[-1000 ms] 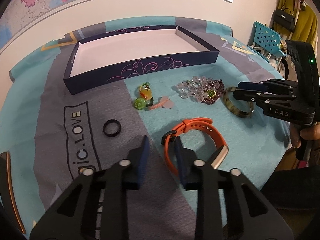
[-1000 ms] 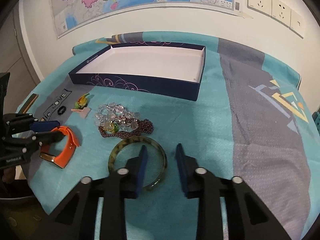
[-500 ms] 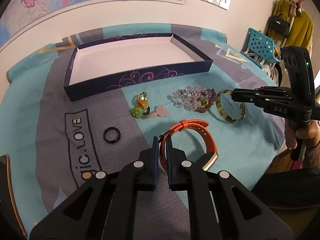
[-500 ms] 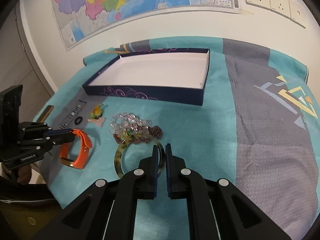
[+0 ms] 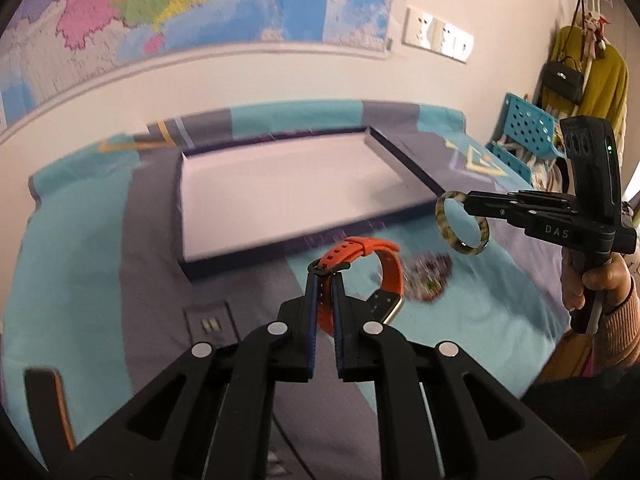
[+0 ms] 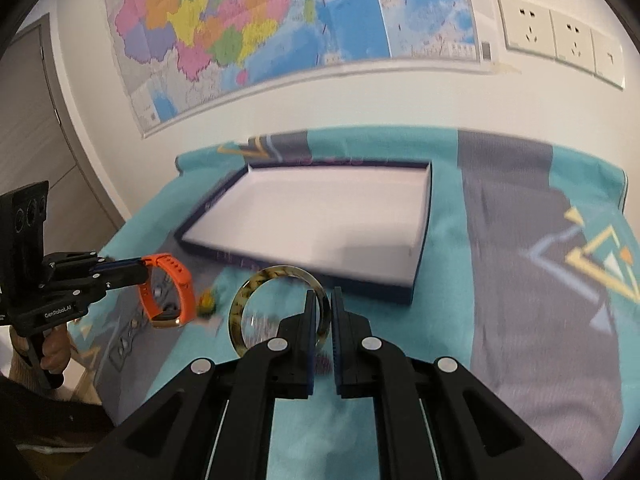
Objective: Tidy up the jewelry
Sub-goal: 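Lift and carry the watch band and bangle into the white box tray with both tools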
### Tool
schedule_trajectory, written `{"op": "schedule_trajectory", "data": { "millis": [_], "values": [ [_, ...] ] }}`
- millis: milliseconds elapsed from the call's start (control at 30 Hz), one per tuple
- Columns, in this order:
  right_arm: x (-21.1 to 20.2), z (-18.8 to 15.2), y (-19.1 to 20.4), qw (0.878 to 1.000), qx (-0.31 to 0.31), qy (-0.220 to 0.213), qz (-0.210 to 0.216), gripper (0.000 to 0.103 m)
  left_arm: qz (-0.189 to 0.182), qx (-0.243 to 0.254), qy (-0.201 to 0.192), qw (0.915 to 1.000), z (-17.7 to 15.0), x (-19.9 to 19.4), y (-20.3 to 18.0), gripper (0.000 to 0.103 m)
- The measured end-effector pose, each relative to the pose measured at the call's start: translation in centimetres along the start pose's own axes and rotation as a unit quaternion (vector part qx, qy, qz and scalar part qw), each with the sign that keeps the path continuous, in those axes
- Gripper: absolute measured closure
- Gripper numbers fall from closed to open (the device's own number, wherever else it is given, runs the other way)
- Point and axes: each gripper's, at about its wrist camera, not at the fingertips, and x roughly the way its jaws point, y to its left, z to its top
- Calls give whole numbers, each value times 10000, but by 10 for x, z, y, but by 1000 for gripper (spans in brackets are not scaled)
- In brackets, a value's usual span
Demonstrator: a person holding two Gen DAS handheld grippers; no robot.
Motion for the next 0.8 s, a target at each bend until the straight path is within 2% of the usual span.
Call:
{"op": "schedule_trajectory", "data": {
  "millis": [200, 433, 667, 800],
  "values": [
    [15, 38, -11, 9999, -6, -121, -48, 97, 179, -41, -159, 9997, 36, 6, 23, 96],
    [49, 75, -28, 9998, 129, -69, -167, 97, 235, -109, -109, 9996, 73, 33, 45, 96],
    [89, 98, -44, 9989, 403, 149, -207, 97, 232, -181, 136, 9995, 98, 73, 63, 96],
    [115, 107, -49, 9977, 444, 349, -367, 97, 249, -170, 287, 9991, 105, 96, 68, 96]
  ]
}}
